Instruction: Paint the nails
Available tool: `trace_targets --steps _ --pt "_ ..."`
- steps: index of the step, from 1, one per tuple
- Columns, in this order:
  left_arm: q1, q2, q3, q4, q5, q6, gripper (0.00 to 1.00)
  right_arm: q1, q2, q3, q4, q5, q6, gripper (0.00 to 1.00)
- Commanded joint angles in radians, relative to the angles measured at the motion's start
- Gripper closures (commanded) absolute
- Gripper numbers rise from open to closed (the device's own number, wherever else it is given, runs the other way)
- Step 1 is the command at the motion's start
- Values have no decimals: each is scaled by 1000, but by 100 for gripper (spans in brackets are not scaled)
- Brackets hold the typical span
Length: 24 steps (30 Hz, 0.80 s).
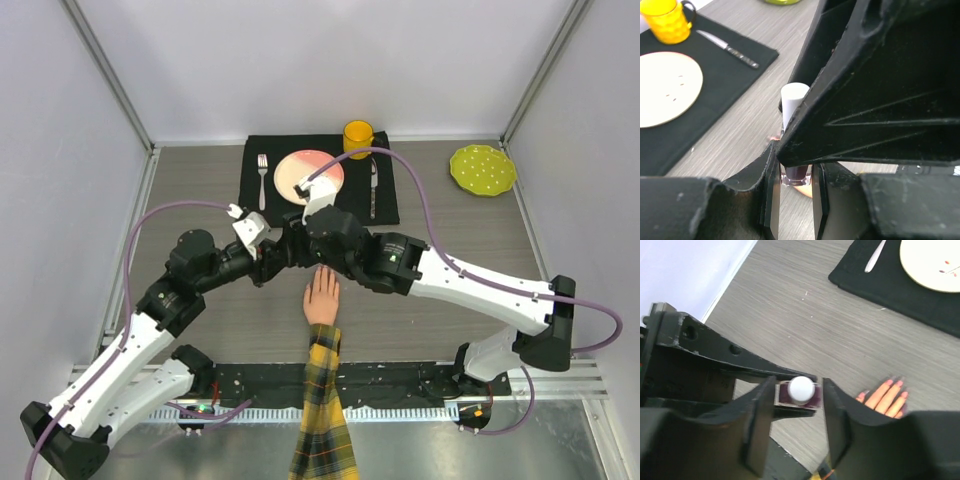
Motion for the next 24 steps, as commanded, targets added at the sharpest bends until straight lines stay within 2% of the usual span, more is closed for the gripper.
trace_targets --steps 1,2,5,10,11,13,14,18,20,24 --pt "-4 -2 17 131 58 -14 100 6 -89 -49 38 -36 -60 46" --pt "-4 -1 20 119 63 -11 100 5 -99 -61 40 -39 -74 39" --pt "-4 4 20 117 83 -11 100 -21 -167 -103 43 -104 -99 33" --pt "-4 21 32 114 199 -19 100 -151 -259 -149 49 -371 -156 30" --pt "-4 27 32 116 228 -22 100 -173 -261 -153 48 -493 -177 32" --pt "-4 40 31 143 294 -46 100 -219 -264 -150 37 -604 -199 33" --pt "-4 48 32 150 308 -52 100 -248 -261 -153 37 -714 -226 34" --pt "-4 68 38 157 411 -83 100 -270 -238 -144 22 -867 -291 41" --pt "-4 76 34 173 438 -97 100 -273 -202 -105 -7 -896 -314 47" --pt "-4 88 41 174 442 -103 100 -274 -181 -86 -54 -954 -366 51"
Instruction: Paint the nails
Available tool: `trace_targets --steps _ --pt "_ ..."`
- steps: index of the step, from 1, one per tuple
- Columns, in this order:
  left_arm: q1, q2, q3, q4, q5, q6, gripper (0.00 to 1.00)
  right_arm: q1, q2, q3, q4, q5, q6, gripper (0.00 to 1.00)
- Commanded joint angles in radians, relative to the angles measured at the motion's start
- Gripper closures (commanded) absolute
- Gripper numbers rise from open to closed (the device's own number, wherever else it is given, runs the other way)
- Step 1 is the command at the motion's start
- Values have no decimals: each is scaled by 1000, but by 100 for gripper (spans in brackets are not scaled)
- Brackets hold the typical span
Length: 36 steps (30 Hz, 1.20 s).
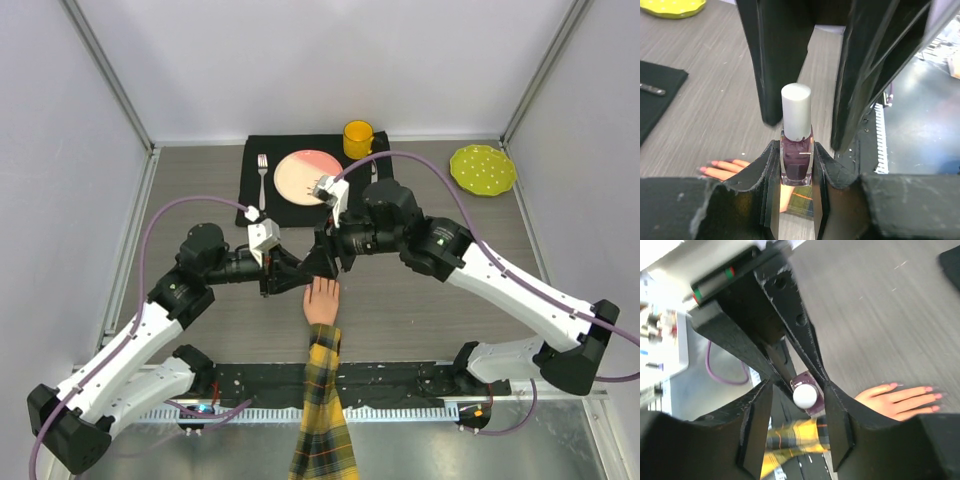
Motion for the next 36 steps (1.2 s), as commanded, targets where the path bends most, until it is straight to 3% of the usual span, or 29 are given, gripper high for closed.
trace_targets --steps 1,5,7,9,10,13,26,29,30,31,35,36 --pt "2 4 40 66 67 -26 100 -5 17 46 -35 -140 -93 53" --pt "2 1 38 67 64 -25 100 -5 38 71 -74 -135 -110 74" --pt "2 3 41 67 64 -25 100 -6 40 67 -74 -132 -118 77" --pt "2 -3 37 66 65 -23 100 -6 52 77 -79 -124 -119 73" --pt "2 -2 37 67 64 -22 100 -6 54 81 -85 -118 -118 63" --pt "2 4 44 63 62 -19 100 -6 38 84 -90 -102 -124 58" --pt "2 13 55 40 62 -10 100 -6 26 123 -139 -77 -138 60" --pt "2 10 51 38 60 -11 100 -6 40 109 -133 -95 -139 72" --pt "2 6 49 37 54 -11 100 -6 47 110 -133 -88 -132 87" --pt "2 4 47 43 30 -10 100 -6 54 110 -134 -78 -124 96" --pt "2 0 55 -3 -115 27 100 2 58 62 -44 12 -15 99" --pt "2 -10 57 -12 -151 38 100 29 61 26 -7 99 29 99"
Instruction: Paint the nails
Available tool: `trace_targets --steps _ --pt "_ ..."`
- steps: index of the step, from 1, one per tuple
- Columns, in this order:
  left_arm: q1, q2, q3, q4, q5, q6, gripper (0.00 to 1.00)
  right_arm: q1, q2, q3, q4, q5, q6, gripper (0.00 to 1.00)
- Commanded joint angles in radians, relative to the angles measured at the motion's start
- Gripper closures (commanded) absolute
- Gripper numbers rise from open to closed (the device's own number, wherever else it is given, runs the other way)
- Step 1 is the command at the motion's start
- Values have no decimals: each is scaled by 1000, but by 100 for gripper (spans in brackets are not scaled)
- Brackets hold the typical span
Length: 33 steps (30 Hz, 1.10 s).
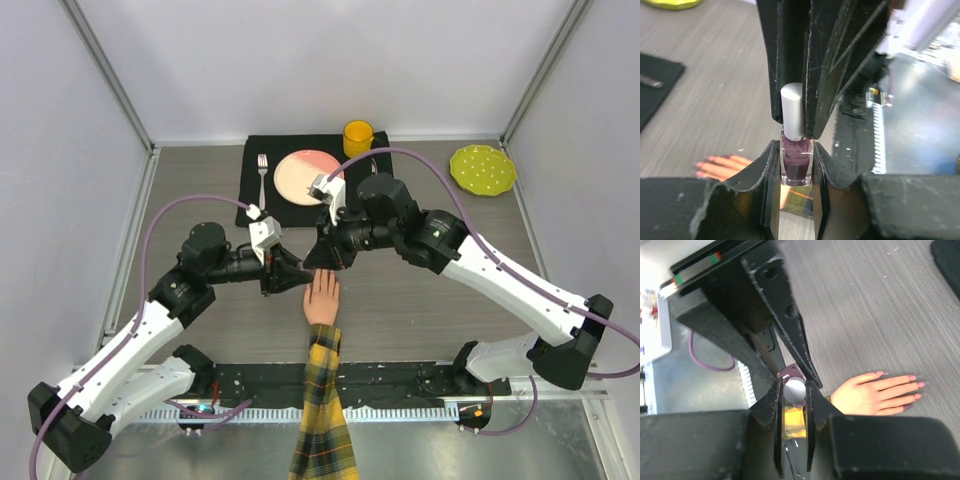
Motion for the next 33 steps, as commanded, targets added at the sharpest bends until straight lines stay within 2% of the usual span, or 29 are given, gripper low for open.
trace_targets --steps 1,3,4,5,8,11,14,15,17,23,24,27,30,33 --pt "2 -30 50 -9 -190 67 100 61 13 -59 186 179 230 99" --pt "2 -53 41 -6 -277 88 100 128 50 -44 196 360 345 99" --pt "2 -56 36 -3 -317 89 100 221 102 17 120 682 408 99" --pt "2 -62 30 1 -371 90 100 273 128 40 90 774 556 99" --pt "2 -79 24 1 -402 90 100 328 165 66 116 934 622 99" --pt "2 -85 13 14 -397 90 100 327 159 92 119 977 610 99" --pt "2 -81 19 9 -364 87 100 304 142 74 154 922 578 89" --pt "2 -76 19 10 -347 84 100 290 141 71 154 898 570 81" --pt "2 -61 22 14 -299 81 100 232 121 50 159 815 561 69" --pt "2 -30 46 -20 -250 82 100 152 7 -91 220 614 463 43" --pt "2 -30 44 -16 -247 84 100 129 -26 -116 238 547 446 40" --pt "2 -24 39 -8 -227 76 100 109 -82 -145 242 493 375 34" --pt "2 -22 46 -3 -184 72 100 84 -111 -153 237 370 297 31" --pt "2 -16 32 18 -160 53 100 40 -120 -126 211 186 248 29"
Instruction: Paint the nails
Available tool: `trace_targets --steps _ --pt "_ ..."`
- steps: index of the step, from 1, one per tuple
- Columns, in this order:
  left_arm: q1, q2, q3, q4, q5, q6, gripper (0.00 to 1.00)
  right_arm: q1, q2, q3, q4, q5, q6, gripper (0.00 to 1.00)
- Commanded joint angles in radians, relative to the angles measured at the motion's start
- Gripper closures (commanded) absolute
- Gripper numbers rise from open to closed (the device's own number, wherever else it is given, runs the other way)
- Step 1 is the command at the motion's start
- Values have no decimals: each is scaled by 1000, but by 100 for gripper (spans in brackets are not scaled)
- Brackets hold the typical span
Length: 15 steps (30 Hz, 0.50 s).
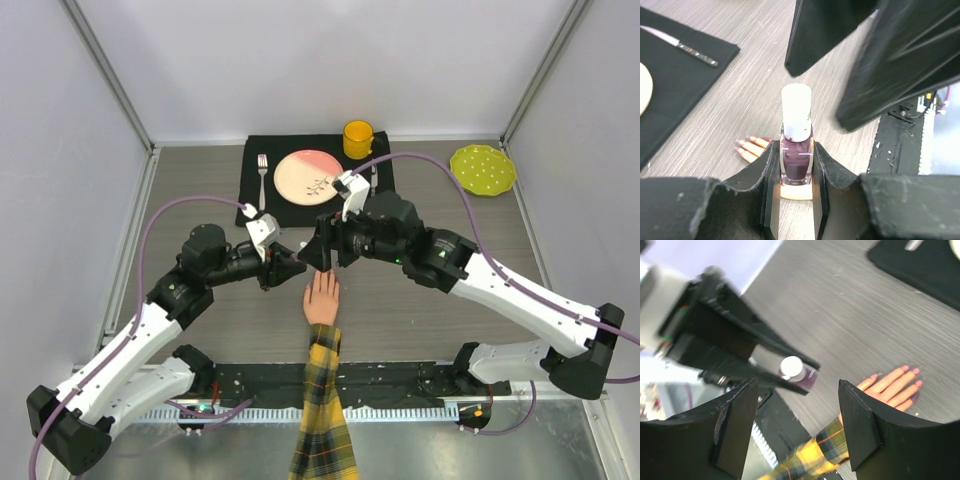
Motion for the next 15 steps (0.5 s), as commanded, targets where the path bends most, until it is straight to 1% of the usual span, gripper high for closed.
trace_targets --steps 1,2,3,7,9,10,12,13,15 --pt "2 7 47 78 92 -23 100 -39 -40 35 19 -286 -123 29" --pt "2 11 53 75 120 -26 100 -39 -40 40 14 -355 -158 28" --pt "2 16 56 73 183 -29 100 -39 -37 54 -7 -376 -175 27" --pt "2 25 37 142 266 -84 100 -44 -1 133 -118 -373 -252 29" --pt "2 30 48 142 300 -95 100 -45 11 156 -153 -368 -292 35" --pt "2 33 51 142 327 -94 100 -45 14 163 -162 -368 -301 42" --pt "2 28 44 142 332 -95 100 -45 29 181 -187 -361 -318 48" --pt "2 28 39 142 324 -104 100 -45 34 189 -194 -363 -323 57" --pt "2 34 47 159 327 -104 100 -45 39 190 -201 -380 -334 62"
